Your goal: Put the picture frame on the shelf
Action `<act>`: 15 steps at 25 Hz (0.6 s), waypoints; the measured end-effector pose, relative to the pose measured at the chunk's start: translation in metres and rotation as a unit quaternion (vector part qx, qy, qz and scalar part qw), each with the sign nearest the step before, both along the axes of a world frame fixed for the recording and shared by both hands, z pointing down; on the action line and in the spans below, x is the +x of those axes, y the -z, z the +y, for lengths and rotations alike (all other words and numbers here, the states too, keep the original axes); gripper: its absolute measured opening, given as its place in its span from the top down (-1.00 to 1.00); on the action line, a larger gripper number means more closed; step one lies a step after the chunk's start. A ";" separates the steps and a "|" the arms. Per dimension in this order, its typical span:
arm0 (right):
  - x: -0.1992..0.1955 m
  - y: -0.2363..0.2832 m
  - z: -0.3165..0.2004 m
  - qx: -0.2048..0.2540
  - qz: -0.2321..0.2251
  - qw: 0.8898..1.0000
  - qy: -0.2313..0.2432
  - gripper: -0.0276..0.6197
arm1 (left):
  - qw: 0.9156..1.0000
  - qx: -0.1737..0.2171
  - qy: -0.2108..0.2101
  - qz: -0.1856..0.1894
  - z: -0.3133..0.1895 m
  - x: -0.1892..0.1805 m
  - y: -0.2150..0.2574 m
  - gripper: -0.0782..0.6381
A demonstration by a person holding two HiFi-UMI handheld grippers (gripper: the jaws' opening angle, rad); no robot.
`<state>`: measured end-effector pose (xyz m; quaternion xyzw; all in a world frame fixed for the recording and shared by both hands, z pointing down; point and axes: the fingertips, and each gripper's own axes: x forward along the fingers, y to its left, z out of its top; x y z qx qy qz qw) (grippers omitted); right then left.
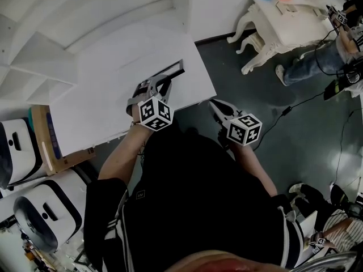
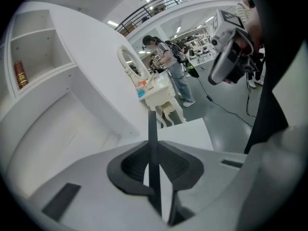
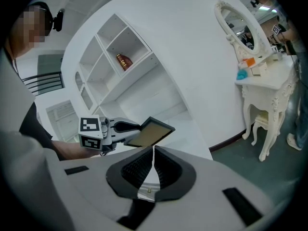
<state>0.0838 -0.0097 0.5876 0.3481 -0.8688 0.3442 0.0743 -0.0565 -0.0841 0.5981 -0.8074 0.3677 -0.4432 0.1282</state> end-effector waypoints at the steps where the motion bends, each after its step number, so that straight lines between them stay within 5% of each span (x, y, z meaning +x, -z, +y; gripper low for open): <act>1: -0.003 0.000 -0.003 0.000 0.000 1.000 0.001 0.85 | 1.000 0.007 0.001 0.006 -0.004 -0.001 0.007 0.60; 15: -0.039 0.026 -0.054 0.030 -0.004 1.000 0.006 0.85 | 0.993 0.083 0.027 0.082 -0.028 -0.031 0.136 0.60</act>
